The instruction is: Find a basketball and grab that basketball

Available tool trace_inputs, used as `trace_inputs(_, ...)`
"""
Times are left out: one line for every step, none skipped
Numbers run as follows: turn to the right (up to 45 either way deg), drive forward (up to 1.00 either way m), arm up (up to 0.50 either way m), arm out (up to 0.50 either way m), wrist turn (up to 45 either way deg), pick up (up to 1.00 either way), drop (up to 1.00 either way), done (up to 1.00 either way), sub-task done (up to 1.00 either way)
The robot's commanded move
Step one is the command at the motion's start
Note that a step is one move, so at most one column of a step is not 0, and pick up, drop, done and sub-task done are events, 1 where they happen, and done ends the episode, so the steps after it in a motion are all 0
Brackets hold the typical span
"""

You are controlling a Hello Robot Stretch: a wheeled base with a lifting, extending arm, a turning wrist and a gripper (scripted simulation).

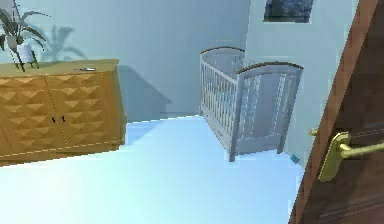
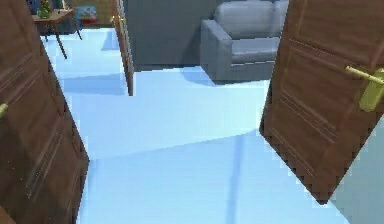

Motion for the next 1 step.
trace_inputs(0.0,0.20,0.00,0.00,0.0,0.00,0.00,0.00,0.00)
